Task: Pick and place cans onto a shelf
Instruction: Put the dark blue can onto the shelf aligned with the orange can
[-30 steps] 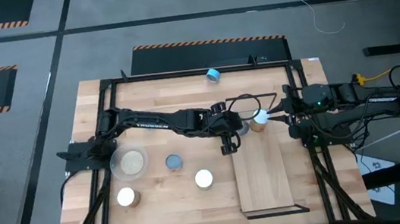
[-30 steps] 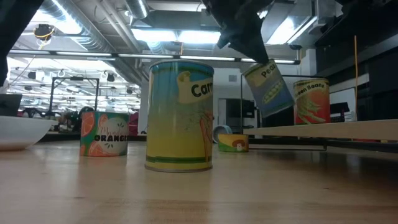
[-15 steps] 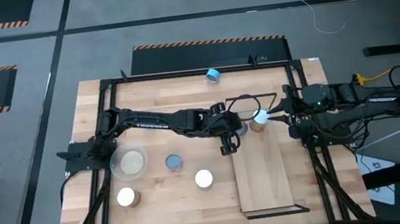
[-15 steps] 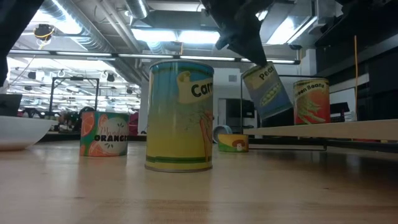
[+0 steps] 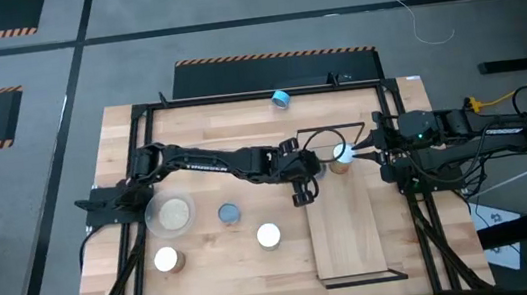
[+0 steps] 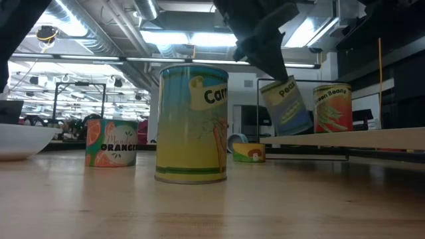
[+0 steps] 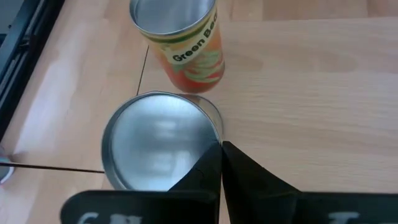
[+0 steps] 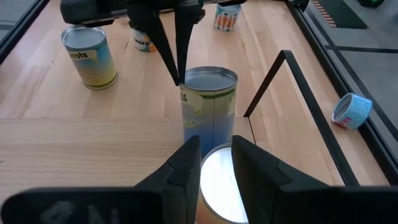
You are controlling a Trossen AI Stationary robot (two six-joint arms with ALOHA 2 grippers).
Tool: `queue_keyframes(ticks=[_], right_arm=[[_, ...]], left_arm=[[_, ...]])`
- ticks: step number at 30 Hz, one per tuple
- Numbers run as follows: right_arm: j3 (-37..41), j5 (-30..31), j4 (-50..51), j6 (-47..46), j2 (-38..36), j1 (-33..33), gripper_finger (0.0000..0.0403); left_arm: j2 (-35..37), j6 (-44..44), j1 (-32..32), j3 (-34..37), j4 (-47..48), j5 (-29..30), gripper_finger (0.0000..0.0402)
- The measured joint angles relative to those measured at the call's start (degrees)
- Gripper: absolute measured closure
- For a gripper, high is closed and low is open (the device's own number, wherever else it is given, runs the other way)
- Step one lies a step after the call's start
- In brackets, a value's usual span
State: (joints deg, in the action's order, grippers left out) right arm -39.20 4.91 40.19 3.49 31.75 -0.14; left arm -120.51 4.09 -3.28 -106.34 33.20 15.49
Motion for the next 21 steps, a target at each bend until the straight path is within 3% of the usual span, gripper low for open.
queue_keyframes(ticks=[11, 21], right_arm=[[0.0, 0.0, 0.02, 0.02, 0.0, 0.0, 0.0306], [0.0, 0.0, 0.0, 0.02, 0.0, 0.0, 0.0306]], left_arm=[[0.0, -0.16, 0.01, 0.0, -1.16, 0.02, 0.04], [0.0, -0.2, 0.01, 0.0, -3.2, 0.04, 0.0367]])
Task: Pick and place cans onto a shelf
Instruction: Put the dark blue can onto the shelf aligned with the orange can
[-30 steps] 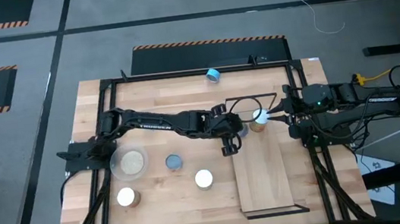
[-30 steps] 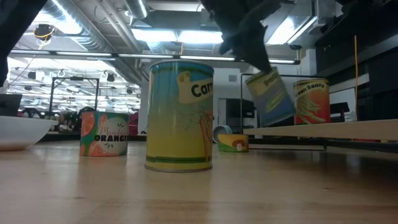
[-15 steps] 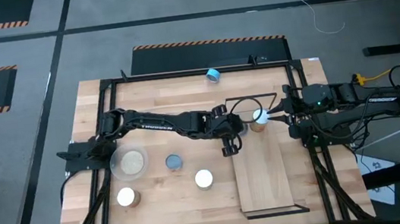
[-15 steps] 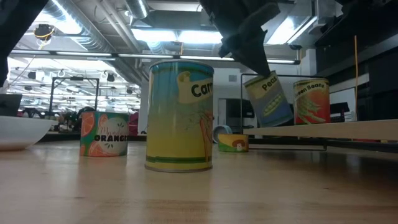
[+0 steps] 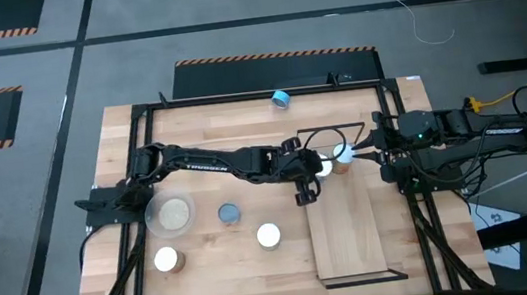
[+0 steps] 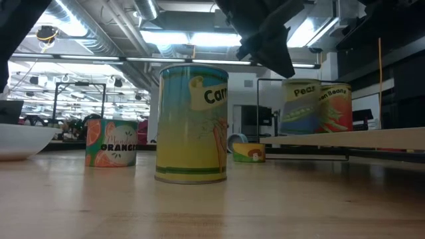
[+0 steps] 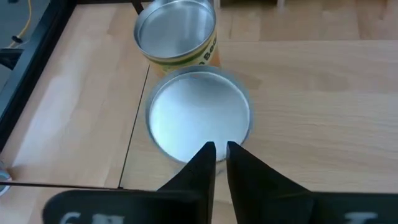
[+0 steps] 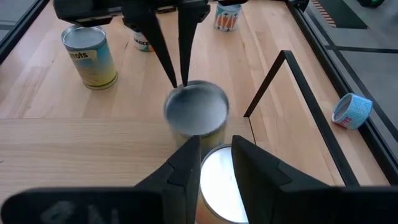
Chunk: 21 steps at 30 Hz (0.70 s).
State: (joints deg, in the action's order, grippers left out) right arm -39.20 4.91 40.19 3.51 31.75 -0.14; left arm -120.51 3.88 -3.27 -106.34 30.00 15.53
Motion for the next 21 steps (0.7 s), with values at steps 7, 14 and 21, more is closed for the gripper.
queue_keyframes(ticks=[7, 14, 21], right_arm=[[0.0, 0.0, 0.01, 0.0, -0.01, 0.0, 0.0306], [0.0, 0.0, 0.0, 0.0, 0.0, 0.0, 0.0306], [0.0, -1.68, -0.09, 0.01, 0.12, 0.01, 0.0306]], left_arm=[[0.0, 0.0, 0.02, 0.0, -0.12, 0.01, 0.036], [0.0, 0.0, 0.04, 0.0, -0.11, 0.02, 0.0364], [0.0, 0.0, 0.37, 0.0, -0.09, 0.02, 0.0364]])
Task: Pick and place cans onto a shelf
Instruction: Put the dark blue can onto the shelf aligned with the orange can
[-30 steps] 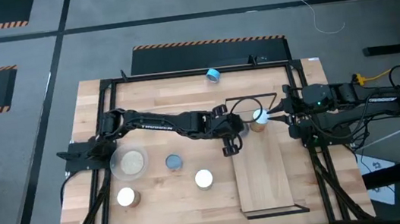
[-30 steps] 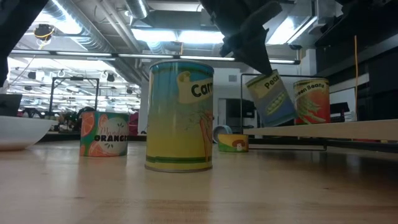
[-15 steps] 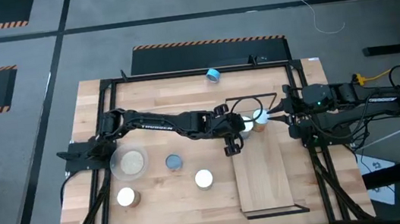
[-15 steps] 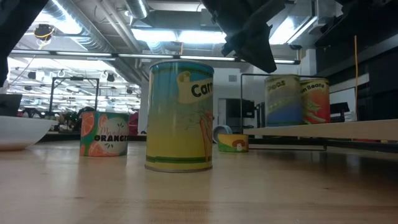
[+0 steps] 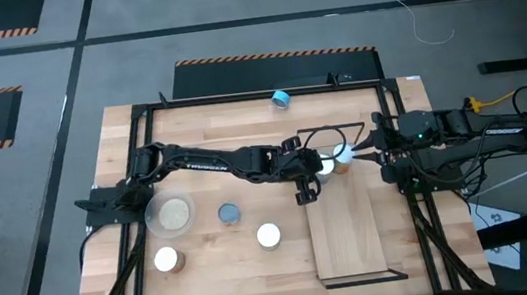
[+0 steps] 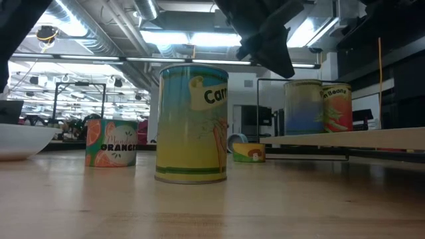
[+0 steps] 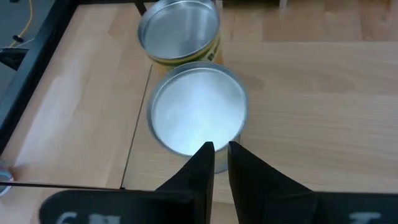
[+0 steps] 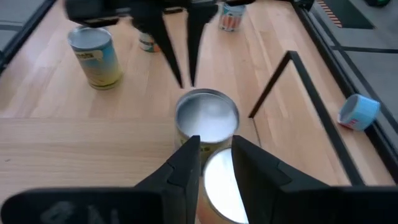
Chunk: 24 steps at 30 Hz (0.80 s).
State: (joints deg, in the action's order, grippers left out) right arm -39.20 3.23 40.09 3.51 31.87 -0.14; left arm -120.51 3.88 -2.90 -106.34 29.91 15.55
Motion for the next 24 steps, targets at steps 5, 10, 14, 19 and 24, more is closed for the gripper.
queue_keyframes(ticks=[5, 10, 14, 19, 24], right_arm=[[0.0, -1.82, -1.82, 0.06, 1.16, 0.02, 0.0306], [0.0, -1.82, -3.36, 1.44, 3.43, 0.01, 0.0306], [0.0, -1.82, -4.12, 2.29, 5.21, -0.01, 0.0306], [0.0, -1.81, -5.24, 2.71, 7.21, 0.01, 0.0306], [0.0, -1.8, -5.59, 2.9, 8.64, 0.01, 0.0306]], left_arm=[[0.0, -0.02, 0.31, 0.0, 0.0, -0.02, 0.0373], [0.0, -0.02, 0.27, 0.0, -1.4, -2.53, 0.0387], [0.0, -0.02, 0.27, 0.0, -4.07, -7.99, 0.0399], [0.0, 0.02, 0.27, 0.0, -4.2, -10.42, 0.0399], [0.0, 0.07, 0.27, 0.0, -3.32, -10.57, 0.04]])
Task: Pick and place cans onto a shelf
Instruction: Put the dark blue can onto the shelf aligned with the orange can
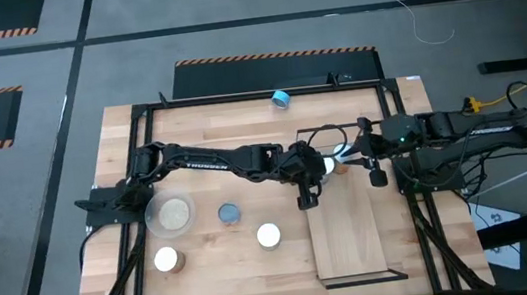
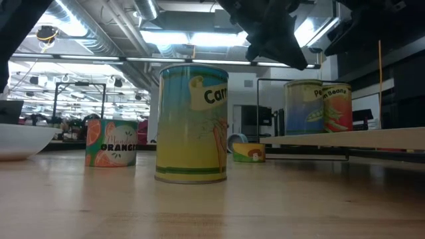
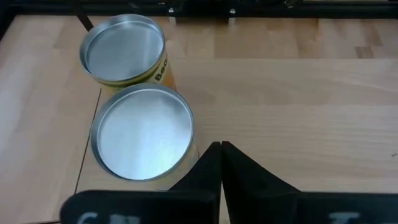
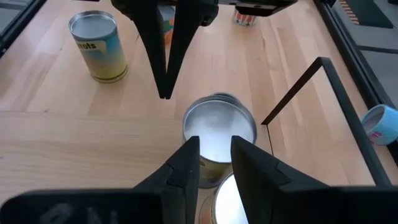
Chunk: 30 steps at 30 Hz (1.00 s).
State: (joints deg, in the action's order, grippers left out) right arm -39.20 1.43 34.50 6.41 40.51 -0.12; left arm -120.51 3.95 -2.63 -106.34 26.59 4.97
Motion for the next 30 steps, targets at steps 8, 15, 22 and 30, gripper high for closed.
queue_keyframes(ticks=[8, 15, 22, 30], right_arm=[[0.0, -0.02, 0.04, 0.09, 1.01, 0.0, 0.0306], [0.0, -0.01, 0.09, 0.09, 1.01, 0.0, 0.0306], [0.0, -0.02, 0.09, 0.11, 1.01, 0.0, 0.0306], [0.0, -0.01, 0.11, 0.11, 1.01, 0.0, 0.0306]], left_arm=[[0.0, 0.02, 0.3, 0.0, 0.05, 0.2, 0.04], [0.0, 0.03, 0.92, 0.0, 2.96, 0.0, 0.0401], [0.0, -0.02, 0.76, 0.0, 2.95, -0.22, 0.0401], [-0.02, -0.02, 0.93, 0.0, 2.95, 0.48, 0.0401]])
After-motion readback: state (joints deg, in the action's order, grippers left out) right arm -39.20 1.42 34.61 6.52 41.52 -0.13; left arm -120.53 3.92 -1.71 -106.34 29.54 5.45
